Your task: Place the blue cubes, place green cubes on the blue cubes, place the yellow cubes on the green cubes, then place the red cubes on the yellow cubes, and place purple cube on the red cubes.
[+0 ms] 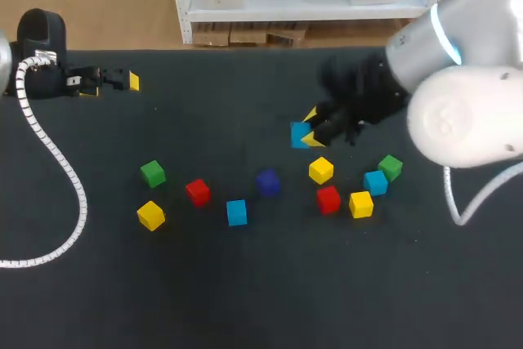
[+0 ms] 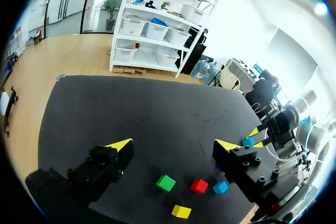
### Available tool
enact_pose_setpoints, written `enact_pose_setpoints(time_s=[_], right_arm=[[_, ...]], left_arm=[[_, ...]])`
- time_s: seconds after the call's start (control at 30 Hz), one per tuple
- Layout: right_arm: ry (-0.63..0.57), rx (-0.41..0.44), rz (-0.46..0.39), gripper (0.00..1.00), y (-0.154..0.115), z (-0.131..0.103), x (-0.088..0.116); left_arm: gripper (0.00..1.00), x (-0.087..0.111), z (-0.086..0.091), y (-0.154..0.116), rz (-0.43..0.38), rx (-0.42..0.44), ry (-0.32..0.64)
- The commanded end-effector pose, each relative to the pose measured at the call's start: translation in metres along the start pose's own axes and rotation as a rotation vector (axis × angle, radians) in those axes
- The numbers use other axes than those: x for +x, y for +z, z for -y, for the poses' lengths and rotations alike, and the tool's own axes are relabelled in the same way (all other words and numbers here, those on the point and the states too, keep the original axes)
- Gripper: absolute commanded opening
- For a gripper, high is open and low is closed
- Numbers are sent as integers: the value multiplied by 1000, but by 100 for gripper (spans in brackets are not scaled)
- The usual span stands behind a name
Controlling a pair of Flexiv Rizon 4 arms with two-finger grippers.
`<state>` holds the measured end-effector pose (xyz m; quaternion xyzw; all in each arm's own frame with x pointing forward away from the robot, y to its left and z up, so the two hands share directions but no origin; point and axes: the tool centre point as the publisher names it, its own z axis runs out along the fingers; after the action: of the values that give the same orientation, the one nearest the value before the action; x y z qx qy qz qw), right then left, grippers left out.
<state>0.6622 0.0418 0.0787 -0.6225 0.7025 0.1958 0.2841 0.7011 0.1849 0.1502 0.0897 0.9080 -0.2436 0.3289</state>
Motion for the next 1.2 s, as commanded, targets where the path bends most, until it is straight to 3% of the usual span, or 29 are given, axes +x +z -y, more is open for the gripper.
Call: enact_pose_setpoints(time_s=[0.03,0.6,1.2], right_arm=[[0,-24,6,0,25,14,0],[2,-63,-16,0,78,26,14],[-38,-122,-22,0,86,25,16]], left_arm=[[100,0,0,0,0,0,0],[100,0,0,0,0,0,0],[100,0,0,0,0,0,0]])
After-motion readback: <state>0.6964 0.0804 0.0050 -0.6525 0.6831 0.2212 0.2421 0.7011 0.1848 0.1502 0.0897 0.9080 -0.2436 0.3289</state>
